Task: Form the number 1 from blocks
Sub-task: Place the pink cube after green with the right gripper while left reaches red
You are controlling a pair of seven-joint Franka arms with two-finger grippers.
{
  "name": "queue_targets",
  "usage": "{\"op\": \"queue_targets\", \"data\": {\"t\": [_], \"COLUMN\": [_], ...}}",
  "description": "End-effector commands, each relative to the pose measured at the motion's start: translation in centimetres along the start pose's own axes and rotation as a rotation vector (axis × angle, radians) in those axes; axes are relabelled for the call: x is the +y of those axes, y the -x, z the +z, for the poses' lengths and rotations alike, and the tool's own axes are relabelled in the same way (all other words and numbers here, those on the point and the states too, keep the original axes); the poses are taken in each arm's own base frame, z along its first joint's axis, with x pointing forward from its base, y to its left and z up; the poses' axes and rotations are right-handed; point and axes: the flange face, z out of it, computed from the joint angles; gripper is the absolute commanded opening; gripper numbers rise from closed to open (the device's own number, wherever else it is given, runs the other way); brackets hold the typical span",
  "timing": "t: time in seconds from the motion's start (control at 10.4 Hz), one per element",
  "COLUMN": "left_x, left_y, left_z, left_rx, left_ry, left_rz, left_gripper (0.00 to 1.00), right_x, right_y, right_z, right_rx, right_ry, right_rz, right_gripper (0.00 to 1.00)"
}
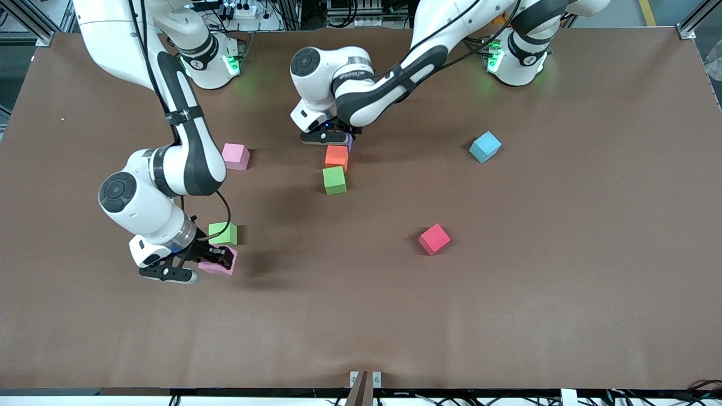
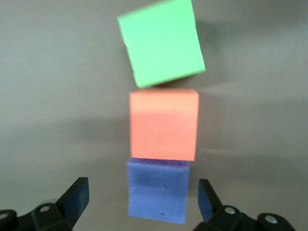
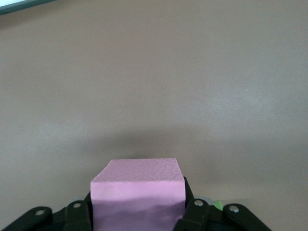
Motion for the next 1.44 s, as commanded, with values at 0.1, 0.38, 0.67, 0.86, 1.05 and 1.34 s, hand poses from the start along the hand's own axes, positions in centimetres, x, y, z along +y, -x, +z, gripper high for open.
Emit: {"op": "queue_targets", "data": {"t": [0.1, 0.38, 0.67, 0.86, 1.05, 1.34], "left_x": [-8.3, -17.6, -25.8, -27.7, -29.8, -30.9], "left_y": [-7.8, -16.9, -22.4, -24.2, -26.5, -28.4], "left_z": [-5.0, -5.3, -4.4, -3.4, -1.9, -1.5], "left_rx": [-0.011, -0.022, -0.035, -0.048, -0.049, -0.065], "left_ry": [0.008, 0.032, 0.035, 0.044, 0.045, 0.089], "left_rz": [-0.115, -0.268, -0.312, -0.318, -0.343, -0.405], "left_gripper": [1.0, 1.0, 1.0, 1.0, 1.0, 1.0], "right_x": [-1.7, -7.4, -16.7, -21.0, -22.7, -24.3], "right_y": [1.4, 4.5, 10.8, 14.4, 16.5, 18.4], "right_z": [0.0, 1.9, 4.0, 5.5, 6.8, 7.4], "right_rx": [-0.013, -0.044, -0.073, -0.048, -0.041, -0.04], "right_ry": [-0.011, -0.013, -0.003, 0.073, 0.111, 0.115], "right_rz": [0.021, -0.079, -0.154, -0.155, -0.162, -0.161], "right_gripper": [0.63, 0.63, 0.63, 0.63, 0.63, 0.63]}}
